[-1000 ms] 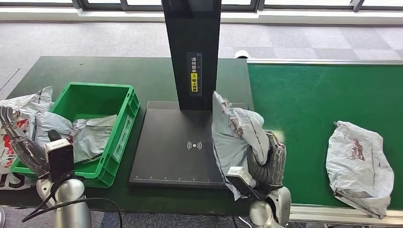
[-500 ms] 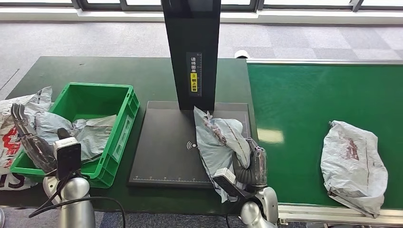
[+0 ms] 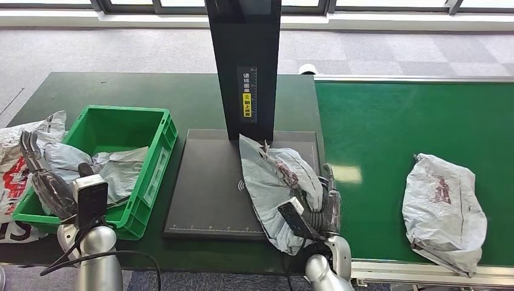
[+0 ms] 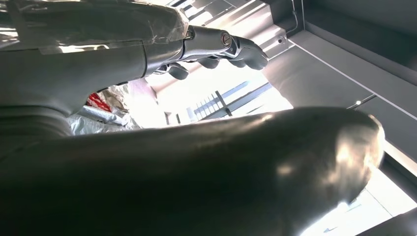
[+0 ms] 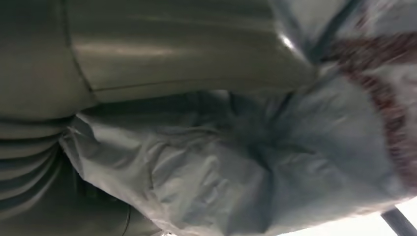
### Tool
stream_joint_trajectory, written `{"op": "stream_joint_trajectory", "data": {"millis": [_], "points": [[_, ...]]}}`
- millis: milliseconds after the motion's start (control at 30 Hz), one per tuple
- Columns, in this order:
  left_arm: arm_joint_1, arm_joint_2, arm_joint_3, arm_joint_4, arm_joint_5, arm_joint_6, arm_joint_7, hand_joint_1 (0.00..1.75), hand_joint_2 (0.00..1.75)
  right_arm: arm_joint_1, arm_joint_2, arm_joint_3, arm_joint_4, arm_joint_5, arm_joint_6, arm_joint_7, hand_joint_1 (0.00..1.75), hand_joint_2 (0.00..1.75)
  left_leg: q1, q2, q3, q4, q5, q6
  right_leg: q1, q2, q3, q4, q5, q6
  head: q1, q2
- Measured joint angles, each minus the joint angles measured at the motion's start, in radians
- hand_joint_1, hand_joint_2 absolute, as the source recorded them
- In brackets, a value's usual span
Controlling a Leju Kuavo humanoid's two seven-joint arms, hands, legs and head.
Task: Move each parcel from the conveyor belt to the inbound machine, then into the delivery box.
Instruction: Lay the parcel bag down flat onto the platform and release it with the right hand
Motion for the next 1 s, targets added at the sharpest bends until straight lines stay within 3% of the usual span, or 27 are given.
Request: {"op": "stream_joint_trajectory", "data": {"millis": [33,167,433,567,800,1000], "points": [[0.0,0.0,0.0,-0.001,0.0,0.0,0.0,0.0,0.0,-0.003,-0.002,-0.006,0.005,-0.012,-0.001,0.004,0.0,0.0,0.0,0.0,0.0,0.0,0.0,0.0,0.0,0.0,0.0,0.0,0.0,0.0,0.0,0.0],[0.0,0.0,-0.006,-0.002,-0.004,0.0,0.0,0.0,1.75,-0.006,-0.009,-0.017,0.013,-0.051,-0.001,-0.01,0.0,0.0,0.0,0.0,0.0,0.0,0.0,0.0,0.0,0.0,0.0,0.0,0.0,0.0,0.0,0.0],[-0.011,-0.001,-0.119,0.057,-0.091,-0.001,0.043,0.0,1.75,0.015,0.004,-0.066,-0.065,-0.177,-0.003,-0.217,0.0,0.0,-0.001,0.0,0.001,0.0,0.0,0.0,0.0,0.001,-0.001,0.0,0.001,0.0,0.0,0.0],[-0.023,0.004,-0.276,0.152,-0.068,-0.046,0.082,0.0,1.75,0.035,0.016,-0.08,-0.124,-0.265,-0.003,-0.301,0.0,0.0,-0.002,0.0,0.0,0.001,0.0,0.0,0.0,0.001,0.0,0.0,0.001,0.0,0.0,0.0],[-0.07,-0.001,-0.512,0.308,-0.034,-0.174,0.082,0.0,1.75,0.046,0.025,-0.082,-0.18,-0.312,-0.003,-0.315,0.0,0.0,-0.002,0.003,0.0,0.001,0.0,0.0,-0.002,0.003,-0.001,0.0,0.002,0.001,0.0,0.0],[-0.164,-0.016,-0.609,0.506,-0.038,-0.235,0.164,0.0,1.75,0.054,0.029,-0.065,-0.205,-0.374,-0.003,-0.316,0.0,0.0,-0.002,0.003,0.0,0.001,0.0,0.0,-0.002,0.003,-0.001,0.0,0.003,0.001,0.0,0.0]]}}
